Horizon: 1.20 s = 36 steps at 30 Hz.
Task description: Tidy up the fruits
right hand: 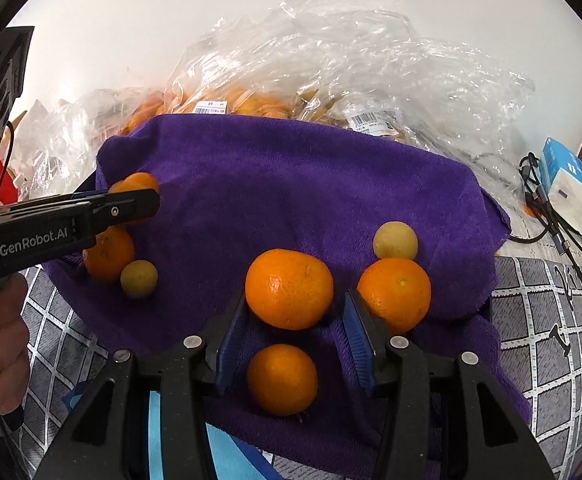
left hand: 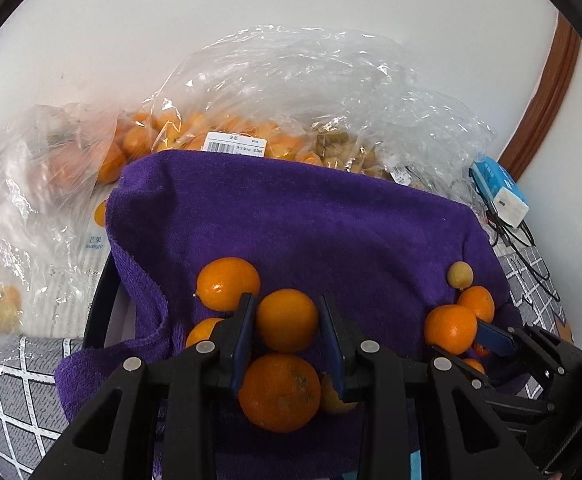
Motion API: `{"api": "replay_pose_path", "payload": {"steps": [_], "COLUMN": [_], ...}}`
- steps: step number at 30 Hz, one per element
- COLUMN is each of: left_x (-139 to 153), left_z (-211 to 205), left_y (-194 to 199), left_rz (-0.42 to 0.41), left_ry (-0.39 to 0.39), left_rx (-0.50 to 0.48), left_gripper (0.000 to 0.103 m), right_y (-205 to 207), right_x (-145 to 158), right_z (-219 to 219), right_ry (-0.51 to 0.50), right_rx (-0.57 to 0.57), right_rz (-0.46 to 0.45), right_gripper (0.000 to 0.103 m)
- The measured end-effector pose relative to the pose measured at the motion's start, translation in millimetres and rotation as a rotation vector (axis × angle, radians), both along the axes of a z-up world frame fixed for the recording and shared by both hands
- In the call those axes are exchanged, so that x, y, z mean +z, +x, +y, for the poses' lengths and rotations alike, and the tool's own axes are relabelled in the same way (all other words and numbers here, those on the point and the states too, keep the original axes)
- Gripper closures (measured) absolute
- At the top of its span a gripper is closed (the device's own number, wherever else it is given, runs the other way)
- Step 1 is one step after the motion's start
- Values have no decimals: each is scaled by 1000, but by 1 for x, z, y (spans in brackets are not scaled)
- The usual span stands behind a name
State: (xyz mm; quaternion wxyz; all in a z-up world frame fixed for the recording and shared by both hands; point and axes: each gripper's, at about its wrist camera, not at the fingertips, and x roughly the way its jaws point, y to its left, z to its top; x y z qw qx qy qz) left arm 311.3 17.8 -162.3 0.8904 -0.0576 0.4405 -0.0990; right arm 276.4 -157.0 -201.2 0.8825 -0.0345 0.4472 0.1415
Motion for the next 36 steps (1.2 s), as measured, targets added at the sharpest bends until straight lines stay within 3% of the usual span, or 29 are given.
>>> {"api": "replay_pose_path", "payload": {"steps": [3,7,12,15,17,23,28,36], "left_x": [3,15,36,51,62,89,111,126], "left_z": [-1,0,12,16,16,3,-3,-22], "left_y": [-4,-16,-45,-68,-89,-152,-202,-259], "left_rz": [4,-22,-36,-46,-70,-131,-205,-254], "left_ry": [-1,54,71,94,108,158,131,159], "left_rx": [0,34,87,127,142,162,168,159], "left_gripper": [61,61,55,53,49,42,20,15], "right_y": [0,-2,-18,-33,-49,-107,-153,-218], "right_x": [1,8,40,62,78,110,127,144], "right_z": [-2,-3,-12,-24,-34,-65,-80,-102], "right_ry": [14,29,65,41,13,24,14,42], "right_rx": [2,13,4,-30,-61,-137,-166,-203], "right_rz": [10,14,-20,-28,-59,-103,-162,-229], "right_gripper": [53,48,34,32,24,22,7,0]}}
